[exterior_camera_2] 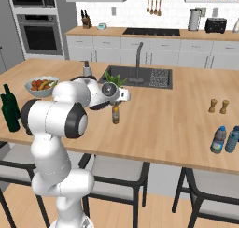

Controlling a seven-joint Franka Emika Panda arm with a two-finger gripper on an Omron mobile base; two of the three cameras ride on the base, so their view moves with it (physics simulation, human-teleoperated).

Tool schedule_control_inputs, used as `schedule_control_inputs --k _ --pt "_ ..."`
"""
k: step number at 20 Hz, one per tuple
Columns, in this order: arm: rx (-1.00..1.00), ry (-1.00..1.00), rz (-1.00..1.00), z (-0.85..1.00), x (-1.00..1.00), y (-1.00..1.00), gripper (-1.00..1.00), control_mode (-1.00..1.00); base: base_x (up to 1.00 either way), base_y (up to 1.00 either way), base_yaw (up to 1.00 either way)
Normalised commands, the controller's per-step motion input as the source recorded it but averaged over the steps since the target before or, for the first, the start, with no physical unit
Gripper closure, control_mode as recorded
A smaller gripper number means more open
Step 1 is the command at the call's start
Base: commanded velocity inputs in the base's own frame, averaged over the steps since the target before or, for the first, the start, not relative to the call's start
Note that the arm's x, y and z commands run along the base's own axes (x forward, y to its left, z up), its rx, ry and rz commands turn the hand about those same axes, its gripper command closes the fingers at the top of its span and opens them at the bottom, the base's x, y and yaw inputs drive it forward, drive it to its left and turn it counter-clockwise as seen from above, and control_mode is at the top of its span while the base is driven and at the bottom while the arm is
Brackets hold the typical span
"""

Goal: Move the plastic bottles in the middle to the plastics group, and the glass bottles in the middle to the glass group.

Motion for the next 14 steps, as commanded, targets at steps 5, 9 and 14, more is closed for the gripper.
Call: schedule_control_inputs --k 5,9,14 --pt "0.00 0.00 0.00 -0.09 0.24 0.06 -1.00 -1.00 0.00 0.00 0.00" --pt "0.00 0.00 0.00 -0.11 0.05 -0.13 -1.00 -1.00 0.00 0.00 0.00" --pt "0.00 0.00 0.00 -0.10 0.00 -0.04 -1.00 -1.00 0.00 0.00 0.00"
